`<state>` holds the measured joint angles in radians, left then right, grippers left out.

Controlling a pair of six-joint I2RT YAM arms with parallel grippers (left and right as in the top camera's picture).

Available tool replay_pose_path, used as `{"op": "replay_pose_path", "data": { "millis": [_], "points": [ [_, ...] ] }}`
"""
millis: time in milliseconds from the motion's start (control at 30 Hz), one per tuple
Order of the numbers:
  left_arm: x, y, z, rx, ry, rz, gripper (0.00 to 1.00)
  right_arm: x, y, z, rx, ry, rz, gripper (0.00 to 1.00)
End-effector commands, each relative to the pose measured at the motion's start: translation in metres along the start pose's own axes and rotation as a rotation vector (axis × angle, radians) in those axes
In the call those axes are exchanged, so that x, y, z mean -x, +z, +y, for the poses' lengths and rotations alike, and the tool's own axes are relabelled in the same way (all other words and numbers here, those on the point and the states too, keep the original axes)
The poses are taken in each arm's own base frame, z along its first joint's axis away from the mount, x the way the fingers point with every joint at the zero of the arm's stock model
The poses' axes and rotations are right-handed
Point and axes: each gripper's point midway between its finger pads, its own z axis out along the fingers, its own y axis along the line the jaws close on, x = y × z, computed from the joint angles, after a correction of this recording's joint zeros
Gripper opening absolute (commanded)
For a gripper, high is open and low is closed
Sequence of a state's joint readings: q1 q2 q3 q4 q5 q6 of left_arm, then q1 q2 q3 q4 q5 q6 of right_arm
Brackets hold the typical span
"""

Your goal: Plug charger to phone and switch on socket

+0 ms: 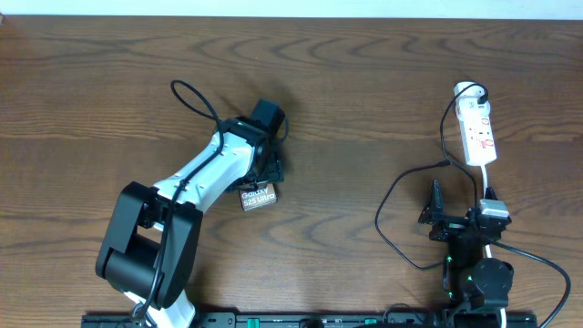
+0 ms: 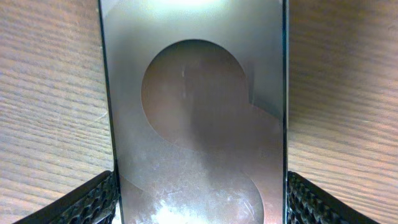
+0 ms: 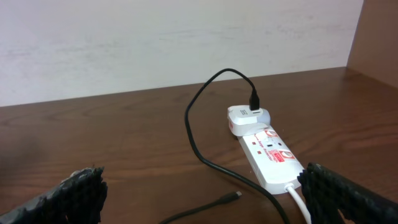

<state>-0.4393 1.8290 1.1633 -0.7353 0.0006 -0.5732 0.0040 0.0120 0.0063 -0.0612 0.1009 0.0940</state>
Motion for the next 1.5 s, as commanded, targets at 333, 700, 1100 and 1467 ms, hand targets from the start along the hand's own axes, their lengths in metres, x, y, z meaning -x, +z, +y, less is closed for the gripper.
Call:
{"op": "replay_pose_path", "data": {
  "millis": [333, 700, 1100, 1467],
  "points": [
    [-0.013, 0.02, 0.016, 0.032, -0.036, 0.01, 0.63, 0.0, 0.0, 0.003, 0.013, -0.014, 0.0, 0.99],
    [-0.01, 0.02, 0.013, 0.021, -0.038, -0.004, 0.97, 0.0, 0.0, 0.003, 0.013, -0.014, 0.0, 0.99],
    [-0.006, 0.02, 0.02, 0.057, -0.066, -0.034, 0.98, 0.0, 0.0, 0.003, 0.013, -0.014, 0.0, 0.99],
    [-0.003, 0.023, 0.026, 0.071, -0.035, -0.047, 0.98, 0.0, 0.0, 0.003, 0.013, -0.014, 0.0, 0.99]
  ]
}}
